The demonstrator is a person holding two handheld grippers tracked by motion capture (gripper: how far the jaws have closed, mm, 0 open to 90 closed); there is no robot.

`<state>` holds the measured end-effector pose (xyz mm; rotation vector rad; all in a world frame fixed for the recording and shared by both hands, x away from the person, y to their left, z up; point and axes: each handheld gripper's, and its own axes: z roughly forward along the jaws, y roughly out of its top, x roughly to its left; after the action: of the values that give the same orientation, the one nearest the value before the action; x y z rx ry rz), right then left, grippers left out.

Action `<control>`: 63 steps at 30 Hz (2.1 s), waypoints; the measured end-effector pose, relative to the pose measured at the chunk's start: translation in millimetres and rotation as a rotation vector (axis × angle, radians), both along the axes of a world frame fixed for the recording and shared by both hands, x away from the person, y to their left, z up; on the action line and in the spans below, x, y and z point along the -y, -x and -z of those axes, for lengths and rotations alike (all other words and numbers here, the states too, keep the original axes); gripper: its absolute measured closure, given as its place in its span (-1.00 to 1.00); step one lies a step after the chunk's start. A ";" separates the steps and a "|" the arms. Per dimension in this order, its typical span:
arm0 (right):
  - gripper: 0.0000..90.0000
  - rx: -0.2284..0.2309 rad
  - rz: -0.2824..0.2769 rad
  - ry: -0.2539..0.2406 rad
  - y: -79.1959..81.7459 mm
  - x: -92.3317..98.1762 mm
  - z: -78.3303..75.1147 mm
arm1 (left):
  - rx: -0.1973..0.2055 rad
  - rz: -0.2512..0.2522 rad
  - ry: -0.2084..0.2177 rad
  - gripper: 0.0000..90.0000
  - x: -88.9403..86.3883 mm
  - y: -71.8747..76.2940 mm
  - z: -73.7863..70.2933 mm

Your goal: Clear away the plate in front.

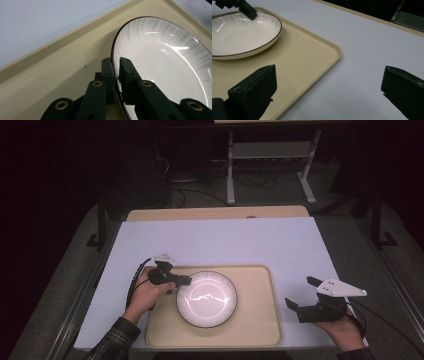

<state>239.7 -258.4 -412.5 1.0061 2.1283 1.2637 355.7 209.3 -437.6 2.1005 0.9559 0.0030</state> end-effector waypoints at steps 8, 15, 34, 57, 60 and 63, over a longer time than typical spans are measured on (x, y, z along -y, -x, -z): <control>-1.00 -0.003 -0.001 0.005 0.0 -0.8 0.4 | 0.010 0.001 0.000 0.82 -0.1 0.5 0.8; -1.00 -0.001 -0.003 0.009 0.3 -0.5 0.4 | 0.071 0.002 0.024 0.66 -2.3 1.2 -7.3; -1.00 0.001 -0.002 0.007 1.8 0.3 0.0 | 0.112 0.022 0.001 -0.40 -3.9 1.3 -18.9; -1.00 0.010 -0.006 0.004 3.1 -1.5 -1.6 | 0.216 -0.034 -0.074 -0.57 -43.3 34.6 -48.6; -1.00 0.010 -0.007 0.003 3.2 -1.8 -1.7 | 0.226 -0.047 -0.080 -0.59 -48.0 41.9 -50.1; -1.00 0.010 -0.009 0.003 3.2 -1.9 -1.7 | 0.241 -0.057 -0.092 -0.63 -52.9 49.1 -52.4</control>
<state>236.5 -256.4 -410.8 0.9880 2.1288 1.2670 306.6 262.1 -385.2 2.0981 0.8825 0.3284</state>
